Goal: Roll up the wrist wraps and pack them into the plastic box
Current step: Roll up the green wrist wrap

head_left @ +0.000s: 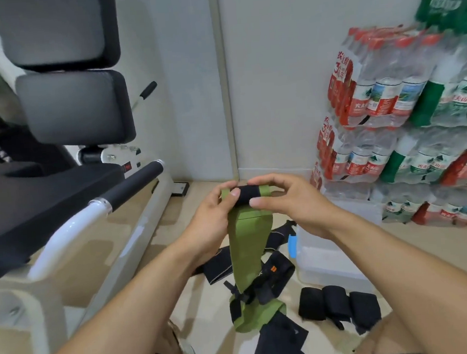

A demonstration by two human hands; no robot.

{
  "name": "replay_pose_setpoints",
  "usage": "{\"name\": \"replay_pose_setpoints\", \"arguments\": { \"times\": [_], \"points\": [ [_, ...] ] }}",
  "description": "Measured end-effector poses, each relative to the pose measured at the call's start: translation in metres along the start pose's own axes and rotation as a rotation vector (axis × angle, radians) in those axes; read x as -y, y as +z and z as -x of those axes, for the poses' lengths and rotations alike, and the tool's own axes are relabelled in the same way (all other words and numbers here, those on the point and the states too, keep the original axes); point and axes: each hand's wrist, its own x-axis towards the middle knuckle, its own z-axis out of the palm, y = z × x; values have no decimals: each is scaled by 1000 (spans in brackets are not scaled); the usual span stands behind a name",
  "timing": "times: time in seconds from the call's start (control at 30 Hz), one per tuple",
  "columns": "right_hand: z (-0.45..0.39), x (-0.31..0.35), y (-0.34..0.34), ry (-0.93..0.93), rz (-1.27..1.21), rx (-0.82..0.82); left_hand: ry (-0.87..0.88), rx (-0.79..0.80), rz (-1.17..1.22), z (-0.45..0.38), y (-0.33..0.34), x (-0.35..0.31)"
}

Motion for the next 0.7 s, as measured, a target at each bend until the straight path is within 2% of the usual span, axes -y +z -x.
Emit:
{"name": "replay_pose_setpoints", "arguments": {
  "times": [0.13, 0.27, 0.5, 0.7],
  "points": [
    [1, 12, -8, 136, -176, 89, 84, -9, -182, 11, 2, -16],
    [-2, 22, -9, 129, -209, 181, 132, 7, -184, 13, 0, -37],
    [-18, 16, -5, 150, -165, 55, 110, 8, 94, -9, -8, -8],
    [-30, -1, -5, 39, -88, -78, 44, 81, 236, -31, -10, 0]
  ]
}}
